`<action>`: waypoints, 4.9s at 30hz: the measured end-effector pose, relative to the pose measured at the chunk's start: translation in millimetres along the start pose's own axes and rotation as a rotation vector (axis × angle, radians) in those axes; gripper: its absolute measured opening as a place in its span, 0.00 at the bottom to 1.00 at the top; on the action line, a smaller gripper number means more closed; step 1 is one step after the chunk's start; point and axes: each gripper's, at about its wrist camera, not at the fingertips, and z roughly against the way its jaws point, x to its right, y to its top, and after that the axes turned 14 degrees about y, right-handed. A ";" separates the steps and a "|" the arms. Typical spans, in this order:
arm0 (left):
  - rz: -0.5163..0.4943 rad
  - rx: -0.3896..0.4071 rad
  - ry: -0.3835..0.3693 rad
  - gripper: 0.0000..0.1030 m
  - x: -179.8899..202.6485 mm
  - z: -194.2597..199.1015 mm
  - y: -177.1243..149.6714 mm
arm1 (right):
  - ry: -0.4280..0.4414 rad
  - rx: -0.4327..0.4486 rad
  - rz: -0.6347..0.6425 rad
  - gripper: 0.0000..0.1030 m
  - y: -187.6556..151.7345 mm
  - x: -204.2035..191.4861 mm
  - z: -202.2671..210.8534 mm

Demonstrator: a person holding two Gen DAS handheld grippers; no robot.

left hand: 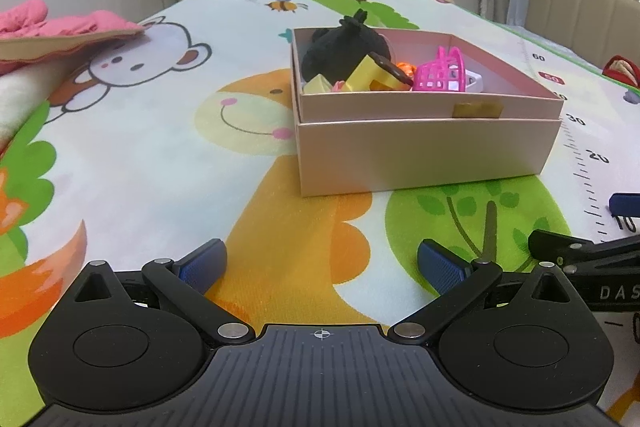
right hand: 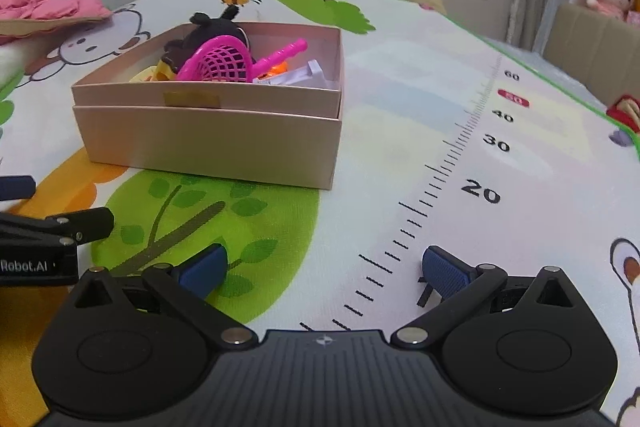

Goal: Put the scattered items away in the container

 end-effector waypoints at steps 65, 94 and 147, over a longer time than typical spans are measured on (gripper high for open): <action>0.003 -0.006 -0.004 1.00 0.6 -0.4 0.5 | 0.021 0.006 -0.032 1.00 -0.6 3.4 -0.6; 0.003 -0.006 -0.005 1.00 0.7 -0.8 0.3 | 0.020 0.006 -0.032 1.00 -0.6 3.3 -0.1; 0.002 -0.004 -0.003 1.00 0.9 -1.5 -0.2 | 0.020 0.006 -0.032 1.00 -0.6 3.4 -0.2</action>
